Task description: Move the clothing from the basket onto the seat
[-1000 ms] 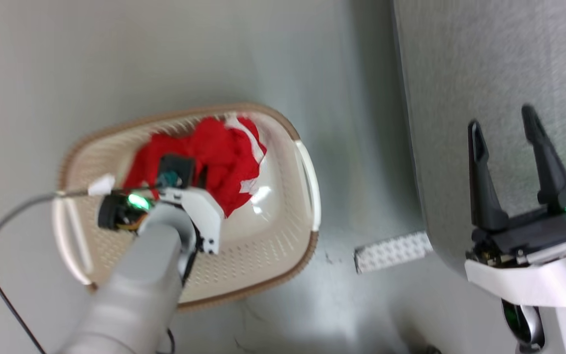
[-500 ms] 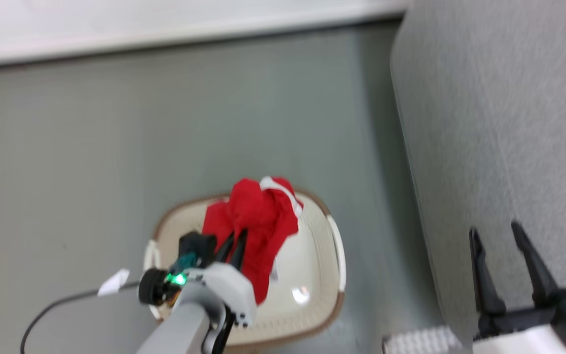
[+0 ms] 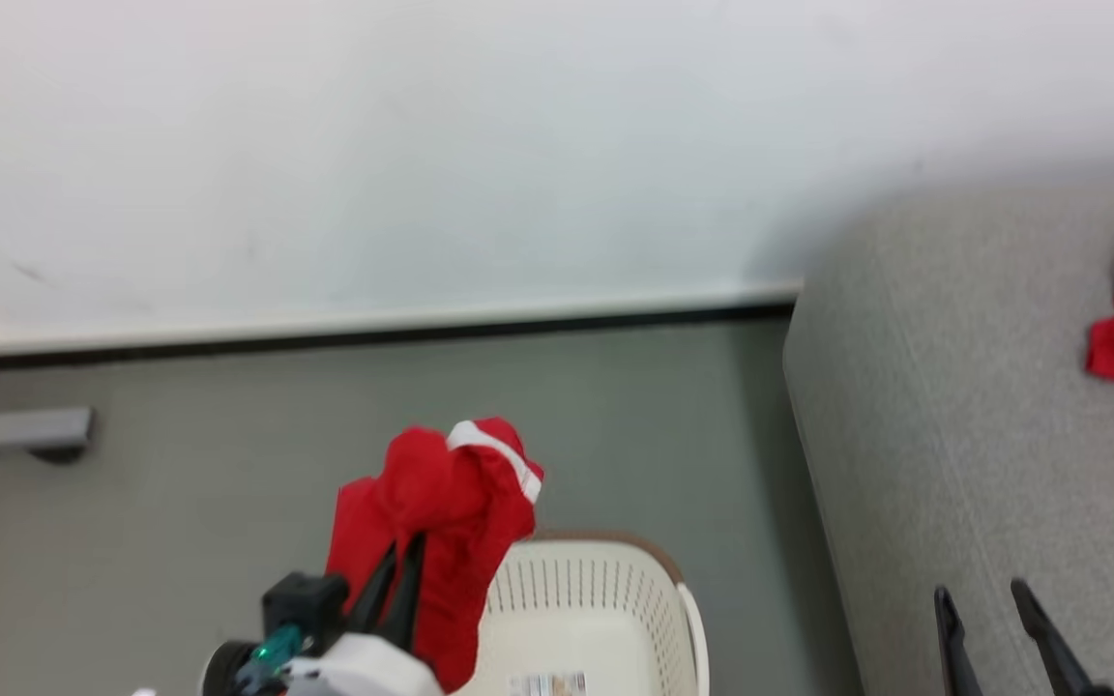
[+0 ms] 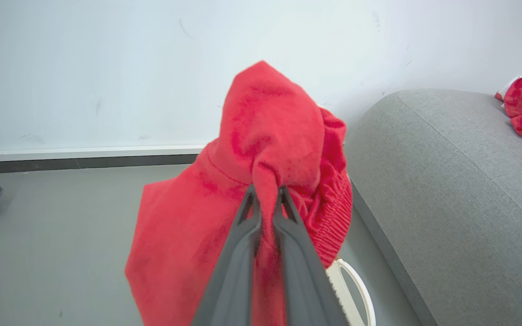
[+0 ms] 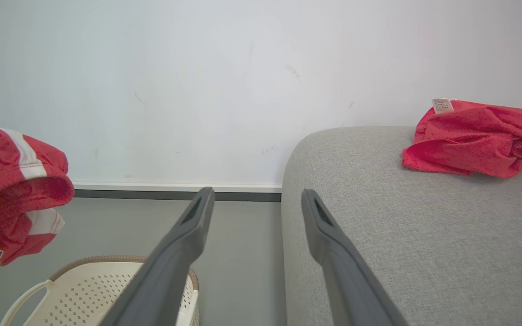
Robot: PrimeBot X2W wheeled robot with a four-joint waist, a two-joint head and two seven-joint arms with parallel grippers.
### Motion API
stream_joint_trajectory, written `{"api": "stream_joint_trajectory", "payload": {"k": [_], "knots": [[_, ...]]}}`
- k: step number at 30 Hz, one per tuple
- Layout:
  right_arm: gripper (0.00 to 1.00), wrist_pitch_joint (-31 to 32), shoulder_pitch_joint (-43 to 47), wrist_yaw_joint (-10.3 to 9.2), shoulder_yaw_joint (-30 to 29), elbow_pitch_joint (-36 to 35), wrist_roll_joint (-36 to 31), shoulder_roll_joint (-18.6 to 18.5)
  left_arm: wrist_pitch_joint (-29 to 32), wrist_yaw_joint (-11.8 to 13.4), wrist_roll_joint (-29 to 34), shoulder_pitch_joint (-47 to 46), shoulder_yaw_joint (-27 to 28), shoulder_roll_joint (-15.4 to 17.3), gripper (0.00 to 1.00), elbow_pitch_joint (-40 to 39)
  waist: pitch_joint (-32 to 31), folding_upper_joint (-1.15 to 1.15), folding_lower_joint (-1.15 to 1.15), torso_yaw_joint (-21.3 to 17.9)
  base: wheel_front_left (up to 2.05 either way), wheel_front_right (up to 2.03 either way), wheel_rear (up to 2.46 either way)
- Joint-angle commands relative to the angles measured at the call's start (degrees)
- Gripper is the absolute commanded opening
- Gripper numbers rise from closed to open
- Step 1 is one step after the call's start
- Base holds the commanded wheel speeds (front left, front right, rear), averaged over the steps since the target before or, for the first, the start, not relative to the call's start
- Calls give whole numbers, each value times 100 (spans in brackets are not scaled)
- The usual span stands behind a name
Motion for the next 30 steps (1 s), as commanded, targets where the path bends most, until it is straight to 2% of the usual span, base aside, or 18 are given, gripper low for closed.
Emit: {"api": "stream_joint_trajectory", "payload": {"k": [1,9,16,19,25,30], "knots": [[100,4,170,0,-37,47,-36,-30,1,20,-37,219,48,97,0,-164,-452,0,1,125,0,0,0],[100,4,501,0,-162,49,7,-77,76,166,-17,863,250,706,0,-1182,-811,0,1,194,0,0,0],[100,4,498,0,-156,-8,-15,-114,409,326,40,1138,271,1035,0,-1920,-863,0,1,207,0,0,0],[100,4,442,0,-33,-78,5,-172,596,251,40,1193,173,1133,0,-2147,-852,0,1,190,0,0,0],[100,4,312,0,473,-236,145,-538,985,81,133,1108,-113,1286,0,-2531,-818,0,1,145,0,0,0],[100,4,98,0,1164,-488,329,-1069,1289,-171,302,871,-467,1336,0,-2711,-766,0,1,104,0,0,0]]}}
